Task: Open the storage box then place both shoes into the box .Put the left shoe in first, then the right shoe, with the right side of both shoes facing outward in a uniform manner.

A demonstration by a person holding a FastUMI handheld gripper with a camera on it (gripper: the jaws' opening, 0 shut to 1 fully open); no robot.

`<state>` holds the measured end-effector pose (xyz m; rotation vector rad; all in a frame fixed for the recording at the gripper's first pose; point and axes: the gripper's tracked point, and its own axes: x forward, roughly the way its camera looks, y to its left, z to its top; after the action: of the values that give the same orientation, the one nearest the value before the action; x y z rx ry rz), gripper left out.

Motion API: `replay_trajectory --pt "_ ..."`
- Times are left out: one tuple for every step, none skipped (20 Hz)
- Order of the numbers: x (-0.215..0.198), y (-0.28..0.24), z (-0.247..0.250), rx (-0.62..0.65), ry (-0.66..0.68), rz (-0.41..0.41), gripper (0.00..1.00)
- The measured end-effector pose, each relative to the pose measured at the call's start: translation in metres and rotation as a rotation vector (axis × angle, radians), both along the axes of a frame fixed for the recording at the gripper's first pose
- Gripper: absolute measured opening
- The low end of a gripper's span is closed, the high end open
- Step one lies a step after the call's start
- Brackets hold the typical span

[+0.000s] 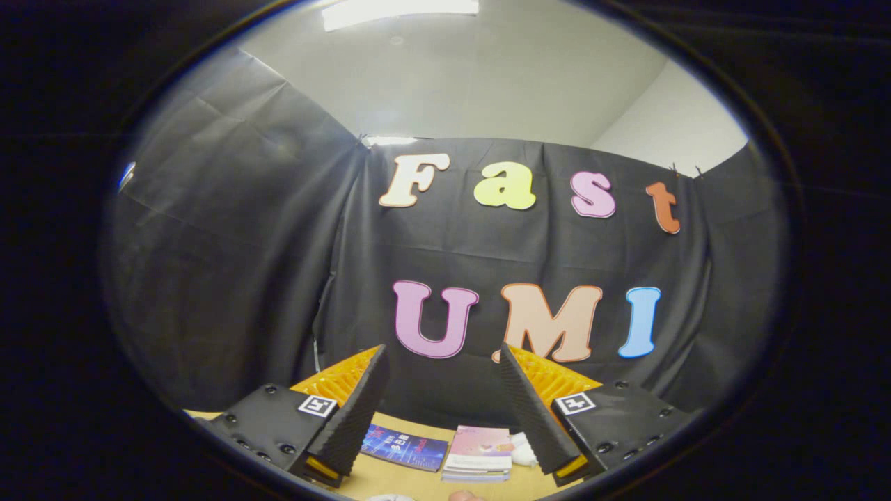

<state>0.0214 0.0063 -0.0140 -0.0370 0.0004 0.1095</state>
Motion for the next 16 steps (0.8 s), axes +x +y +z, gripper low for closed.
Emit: replay_trajectory --pt "0.001 0.001 0.000 0.002 -0.001 0.005 0.98" --pt "0.002 0.001 0.000 0.003 -0.002 0.009 0.98" --pt "0.002 0.002 -0.001 0.004 0.000 0.015 0.98" --pt "0.001 0.004 -0.003 0.004 0.003 0.020 0.98" --pt "0.000 0.005 -0.005 0.003 0.006 0.024 0.98" --pt "-0.001 0.007 -0.007 0.002 0.011 0.029 0.98" --pt "-0.003 0.008 -0.007 0.001 0.014 0.032 0.98" --pt "-0.004 0.009 -0.007 0.000 0.014 0.037 0.98" --pt "-0.005 0.010 -0.007 0.002 0.013 0.041 0.98" --pt "-0.004 0.010 -0.008 0.004 0.014 0.044 0.98" --pt "-0.004 0.011 -0.008 0.008 0.015 0.047 0.98" --pt "-0.006 0.013 -0.009 0.013 0.019 0.049 0.98" --pt "-0.007 0.013 -0.010 0.018 0.024 0.051 0.98" --pt "-0.008 0.015 -0.013 0.025 0.032 0.057 0.98" --pt "-0.010 0.018 -0.017 0.031 0.045 0.062 0.98" --pt "-0.011 0.020 -0.023 0.038 0.059 0.070 0.98"
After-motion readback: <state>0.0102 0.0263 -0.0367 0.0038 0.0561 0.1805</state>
